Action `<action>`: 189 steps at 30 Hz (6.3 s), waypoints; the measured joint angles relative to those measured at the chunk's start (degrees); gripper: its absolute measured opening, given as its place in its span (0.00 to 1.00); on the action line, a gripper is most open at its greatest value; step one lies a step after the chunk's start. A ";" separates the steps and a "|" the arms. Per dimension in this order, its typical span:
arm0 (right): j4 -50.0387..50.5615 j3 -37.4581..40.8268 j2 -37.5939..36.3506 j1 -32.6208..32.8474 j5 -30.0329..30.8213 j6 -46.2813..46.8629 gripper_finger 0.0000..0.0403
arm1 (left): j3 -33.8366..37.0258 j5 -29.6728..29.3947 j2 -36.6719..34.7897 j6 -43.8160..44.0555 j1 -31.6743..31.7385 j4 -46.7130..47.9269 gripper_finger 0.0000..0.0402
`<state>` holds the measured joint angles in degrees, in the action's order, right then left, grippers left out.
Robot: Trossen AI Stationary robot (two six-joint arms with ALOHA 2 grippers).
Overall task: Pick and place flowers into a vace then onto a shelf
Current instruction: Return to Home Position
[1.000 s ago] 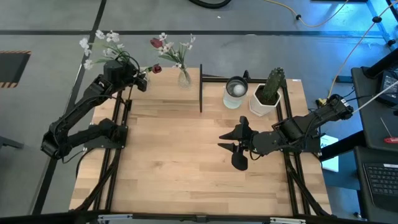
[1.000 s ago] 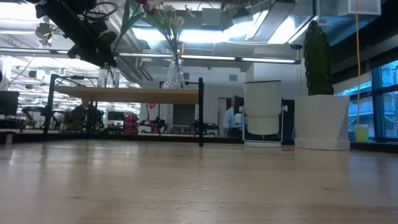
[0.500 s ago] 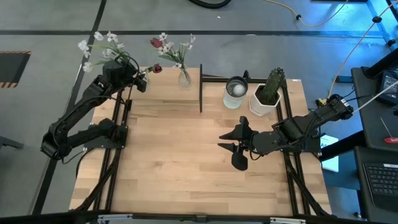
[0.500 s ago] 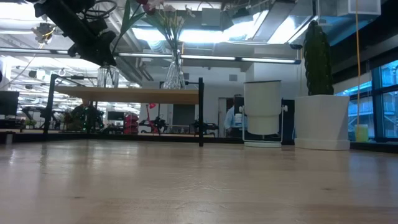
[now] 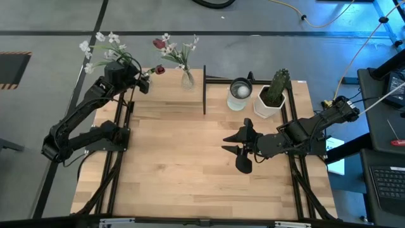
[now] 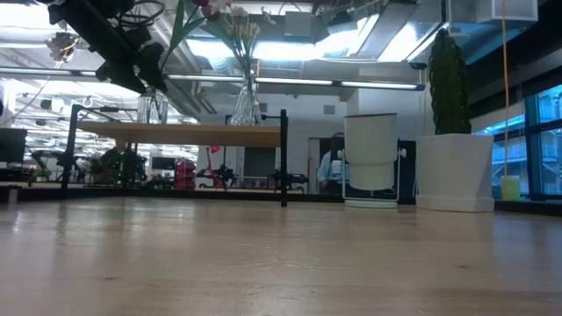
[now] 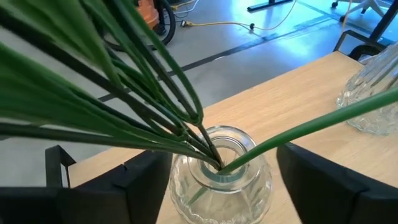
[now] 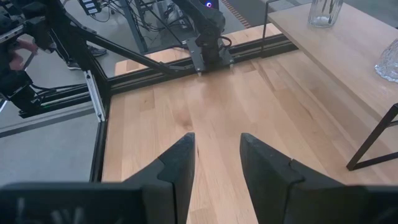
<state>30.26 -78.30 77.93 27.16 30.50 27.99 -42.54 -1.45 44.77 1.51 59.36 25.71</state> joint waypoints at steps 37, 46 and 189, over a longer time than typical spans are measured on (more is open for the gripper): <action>0.01 0.00 0.00 0.02 -0.12 0.22 0.32 | 0.00 1.03 -3.94 6.72 -0.01 8.13 0.76; 0.02 0.00 0.00 0.02 -0.61 0.26 0.32 | -0.02 8.93 -8.37 9.84 -0.18 15.17 0.76; -39.68 77.92 -53.11 -13.55 -4.00 -0.89 0.32 | 42.07 -16.51 -36.52 6.28 -61.51 -28.89 0.76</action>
<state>-9.42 -0.38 24.82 13.61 26.50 27.10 -0.47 -17.96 8.25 7.79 -2.15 -3.18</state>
